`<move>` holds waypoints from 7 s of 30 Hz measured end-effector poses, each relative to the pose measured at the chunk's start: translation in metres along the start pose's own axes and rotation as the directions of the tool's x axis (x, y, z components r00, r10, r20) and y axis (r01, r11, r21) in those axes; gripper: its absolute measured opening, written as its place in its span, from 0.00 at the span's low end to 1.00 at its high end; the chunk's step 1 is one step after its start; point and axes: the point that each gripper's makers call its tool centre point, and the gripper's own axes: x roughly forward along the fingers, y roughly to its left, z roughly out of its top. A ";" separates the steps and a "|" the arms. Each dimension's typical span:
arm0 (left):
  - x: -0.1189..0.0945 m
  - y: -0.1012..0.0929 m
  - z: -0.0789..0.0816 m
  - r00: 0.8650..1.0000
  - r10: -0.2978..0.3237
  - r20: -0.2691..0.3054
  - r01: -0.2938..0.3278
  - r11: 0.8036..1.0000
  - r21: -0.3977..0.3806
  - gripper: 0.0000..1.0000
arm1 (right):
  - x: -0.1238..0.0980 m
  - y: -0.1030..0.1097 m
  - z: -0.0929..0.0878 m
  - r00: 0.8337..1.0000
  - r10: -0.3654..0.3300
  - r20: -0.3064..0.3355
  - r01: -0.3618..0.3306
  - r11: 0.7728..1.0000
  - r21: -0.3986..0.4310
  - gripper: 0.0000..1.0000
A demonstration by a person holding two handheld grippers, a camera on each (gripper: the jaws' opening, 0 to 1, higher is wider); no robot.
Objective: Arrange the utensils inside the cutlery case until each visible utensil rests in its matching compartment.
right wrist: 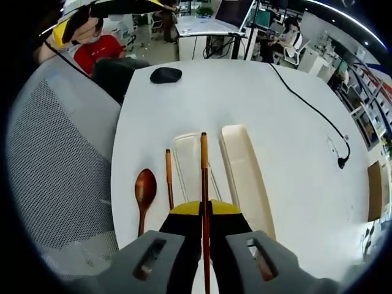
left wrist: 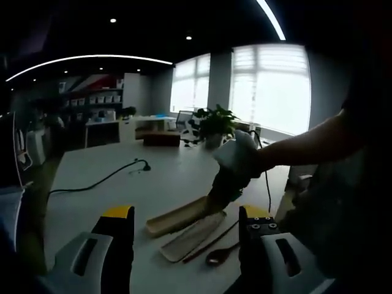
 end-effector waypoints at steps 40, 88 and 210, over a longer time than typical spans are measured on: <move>0.005 -0.004 -0.013 0.998 -0.029 -0.064 0.030 1.000 0.008 0.71 | 0.027 -0.048 0.016 0.997 -0.001 -0.079 -0.008 0.994 -0.107 0.00; 0.008 -0.002 -0.016 0.997 -0.028 -0.075 0.026 0.999 -0.028 0.69 | 0.073 -0.057 -0.001 0.979 0.050 -0.197 -0.079 0.986 -0.147 0.00; 0.009 -0.011 -0.018 0.994 -0.051 -0.099 0.055 0.998 0.035 0.69 | 0.001 -0.026 -0.026 0.997 -0.080 -0.016 0.081 0.982 0.172 0.12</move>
